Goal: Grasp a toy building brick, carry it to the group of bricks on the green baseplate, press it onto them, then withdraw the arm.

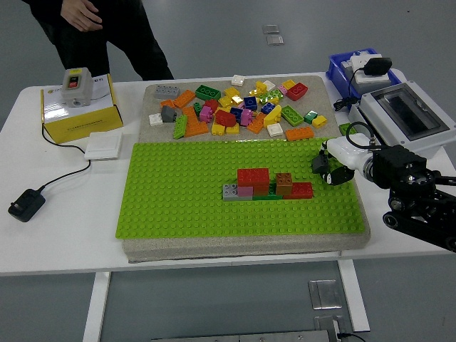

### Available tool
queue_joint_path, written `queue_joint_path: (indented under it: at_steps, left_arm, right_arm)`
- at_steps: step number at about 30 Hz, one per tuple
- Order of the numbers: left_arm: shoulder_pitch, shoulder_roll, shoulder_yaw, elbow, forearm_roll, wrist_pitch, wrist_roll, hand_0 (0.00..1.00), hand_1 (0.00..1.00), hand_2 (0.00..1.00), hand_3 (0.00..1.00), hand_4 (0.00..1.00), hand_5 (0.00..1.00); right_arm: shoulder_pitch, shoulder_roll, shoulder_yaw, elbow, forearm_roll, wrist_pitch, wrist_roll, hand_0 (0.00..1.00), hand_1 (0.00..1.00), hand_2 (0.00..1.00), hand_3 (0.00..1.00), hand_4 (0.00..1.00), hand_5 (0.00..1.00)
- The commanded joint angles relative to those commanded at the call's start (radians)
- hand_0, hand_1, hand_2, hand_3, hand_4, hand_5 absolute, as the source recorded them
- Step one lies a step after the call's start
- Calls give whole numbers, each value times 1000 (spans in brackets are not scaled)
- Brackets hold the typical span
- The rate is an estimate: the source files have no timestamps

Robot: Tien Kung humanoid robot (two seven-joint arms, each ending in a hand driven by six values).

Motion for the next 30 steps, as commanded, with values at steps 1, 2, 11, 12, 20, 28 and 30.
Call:
queue_joint_path:
  at_steps: [1, 2, 11, 12, 20, 28, 30]
  left_arm:
    - [0, 0, 0, 0, 0, 0, -1, 730, 707, 687, 778, 315, 581]
    - [0, 0, 0, 0, 0, 0, -1, 730, 707, 687, 778, 315, 581]
    - [-2, 1, 2, 0, -1, 2, -6, 730, 705, 687, 780, 313, 584]
    - [-3, 1, 3, 0, -1, 2, -7, 730, 705, 687, 780, 313, 584]
    - [-2, 1, 5, 0, -4, 4, -10, 728, 705, 687, 784, 313, 590]
    - [-2, 1, 10, 0, -14, 8, -17, 729, 704, 684, 786, 314, 599]
    - [-1, 0, 11, 0, -15, 9, -18, 729, 704, 684, 786, 314, 599]
  right_arm:
    - [0, 0, 0, 0, 1, -1, 0, 87, 179, 680, 707, 645, 398]
    - [0, 0, 0, -1, 1, -2, 1, 87, 179, 680, 707, 645, 398]
    - [-2, 2, -2, -6, 4, -13, 5, 86, 176, 675, 698, 642, 405]
    - [-2, 2, -3, -7, 4, -14, 5, 86, 176, 675, 698, 642, 405]
    - [-2, 2, -7, -6, 5, -20, 8, 75, 171, 660, 689, 640, 422]
    - [-2, 1, -14, -9, 5, -33, 6, 72, 167, 649, 665, 630, 430]
    - [-3, 1, -16, -9, 5, -37, 6, 72, 167, 649, 665, 630, 430]
